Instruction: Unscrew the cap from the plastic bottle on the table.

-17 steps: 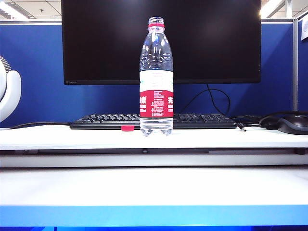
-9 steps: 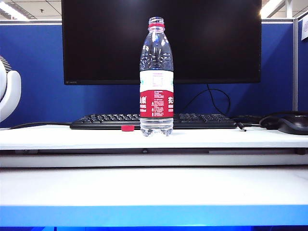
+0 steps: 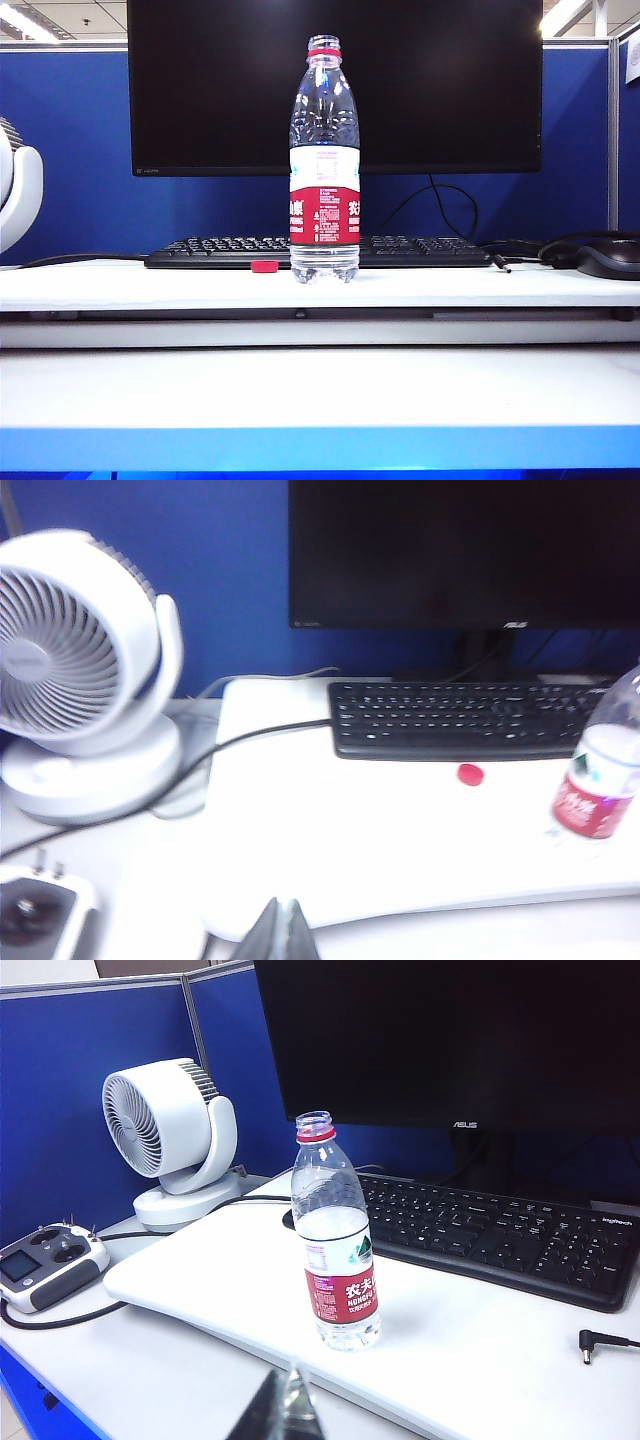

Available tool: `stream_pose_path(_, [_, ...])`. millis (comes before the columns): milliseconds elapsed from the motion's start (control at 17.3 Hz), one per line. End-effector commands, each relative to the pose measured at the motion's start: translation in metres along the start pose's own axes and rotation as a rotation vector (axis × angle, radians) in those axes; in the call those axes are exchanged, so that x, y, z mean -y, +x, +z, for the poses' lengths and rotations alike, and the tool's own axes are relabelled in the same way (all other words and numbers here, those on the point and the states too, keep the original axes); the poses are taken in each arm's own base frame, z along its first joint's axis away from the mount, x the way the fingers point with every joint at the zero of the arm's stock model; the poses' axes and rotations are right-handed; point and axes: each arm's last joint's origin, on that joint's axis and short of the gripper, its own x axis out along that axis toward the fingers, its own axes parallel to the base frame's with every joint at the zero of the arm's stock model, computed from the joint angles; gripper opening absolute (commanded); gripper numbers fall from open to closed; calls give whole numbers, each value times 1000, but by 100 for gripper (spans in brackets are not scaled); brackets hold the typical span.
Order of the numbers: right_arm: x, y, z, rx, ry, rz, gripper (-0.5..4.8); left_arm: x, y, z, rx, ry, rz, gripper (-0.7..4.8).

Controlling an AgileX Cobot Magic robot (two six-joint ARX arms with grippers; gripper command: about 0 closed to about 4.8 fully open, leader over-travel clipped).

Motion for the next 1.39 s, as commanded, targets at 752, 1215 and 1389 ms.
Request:
stream_pose_path(752, [-1, -1, 2, 15, -5, 4, -6, -4, 6, -15, -69, 7, 158, -3])
stream_pose_path(1215, [-1, -1, 2, 15, -5, 4, -6, 8, 43, -42, 32, -5, 103, -3])
stream_pose_path(1389, [-1, -1, 2, 15, -5, 4, -6, 10, 61, -50, 110, 20, 35, -3])
